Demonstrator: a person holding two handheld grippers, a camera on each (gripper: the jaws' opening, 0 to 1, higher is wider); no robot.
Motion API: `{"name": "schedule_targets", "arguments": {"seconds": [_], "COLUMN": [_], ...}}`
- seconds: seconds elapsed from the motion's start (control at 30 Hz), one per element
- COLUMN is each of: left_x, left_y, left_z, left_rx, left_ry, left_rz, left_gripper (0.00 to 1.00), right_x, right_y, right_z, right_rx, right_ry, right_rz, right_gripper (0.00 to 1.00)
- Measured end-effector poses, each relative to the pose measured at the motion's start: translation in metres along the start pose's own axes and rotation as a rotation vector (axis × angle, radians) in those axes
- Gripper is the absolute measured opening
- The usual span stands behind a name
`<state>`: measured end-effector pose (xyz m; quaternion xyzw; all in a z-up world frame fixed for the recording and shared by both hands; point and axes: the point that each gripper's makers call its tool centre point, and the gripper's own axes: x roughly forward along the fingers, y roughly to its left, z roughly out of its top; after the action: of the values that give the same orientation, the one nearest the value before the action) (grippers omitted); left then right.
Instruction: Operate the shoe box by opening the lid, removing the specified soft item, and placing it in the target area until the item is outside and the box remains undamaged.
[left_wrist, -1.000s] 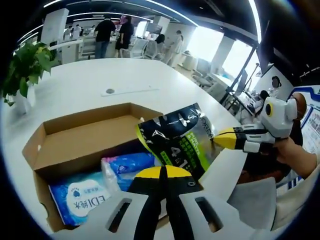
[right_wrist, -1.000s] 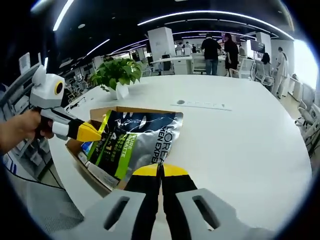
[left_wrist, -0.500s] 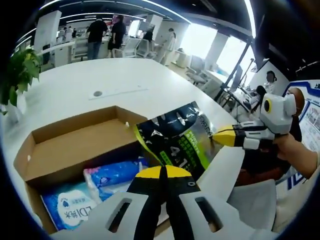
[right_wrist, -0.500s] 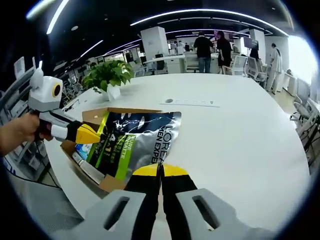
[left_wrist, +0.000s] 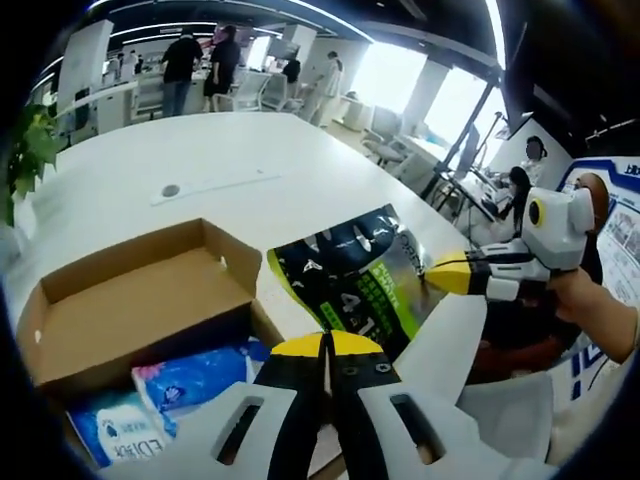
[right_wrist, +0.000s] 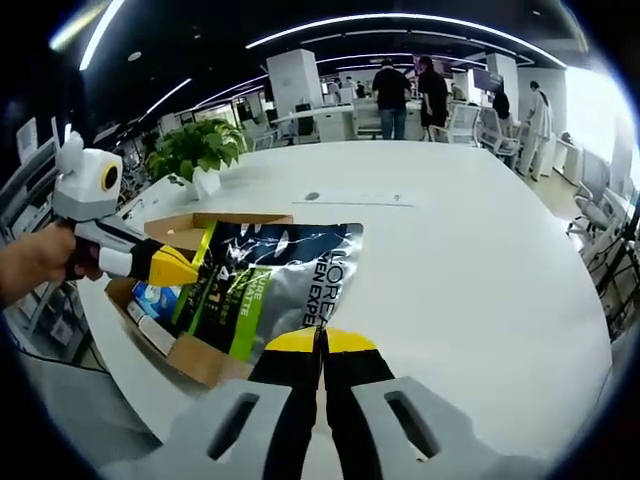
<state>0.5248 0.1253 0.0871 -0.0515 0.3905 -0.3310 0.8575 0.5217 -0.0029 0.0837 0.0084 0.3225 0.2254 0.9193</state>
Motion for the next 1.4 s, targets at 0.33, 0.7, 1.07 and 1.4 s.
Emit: {"name": "schedule_targets", "arguments": {"seconds": [0.33,0.7,1.07,1.4], "left_x": [0.027,0.050,0.072,0.087], "left_y": [-0.002,0.008,0.013,0.023], "left_z": [0.000,-0.008,-0.014,-0.020], "left_rx": [0.022,0.149,0.323,0.441], "left_ry": [0.038,0.129,0.237,0.334], "left_rz": [-0.010,0.018,0.046,0.077], "left_gripper": [0.00,0.00,0.00,0.00], "right_x": [0.009,0.029,0.045,0.061], "right_y": [-0.022,-0.032,-0.045,-0.049], "right_z": [-0.007,-0.018,-0.025,-0.034], "right_rx": [0.002,-0.009,-0.022,-0.013], "right_ry": [0.026,0.075,0.119,0.145], "right_rz": [-0.028,-0.035,-0.047,-0.046], "right_gripper": [0.00,0.00,0.00,0.00]}}
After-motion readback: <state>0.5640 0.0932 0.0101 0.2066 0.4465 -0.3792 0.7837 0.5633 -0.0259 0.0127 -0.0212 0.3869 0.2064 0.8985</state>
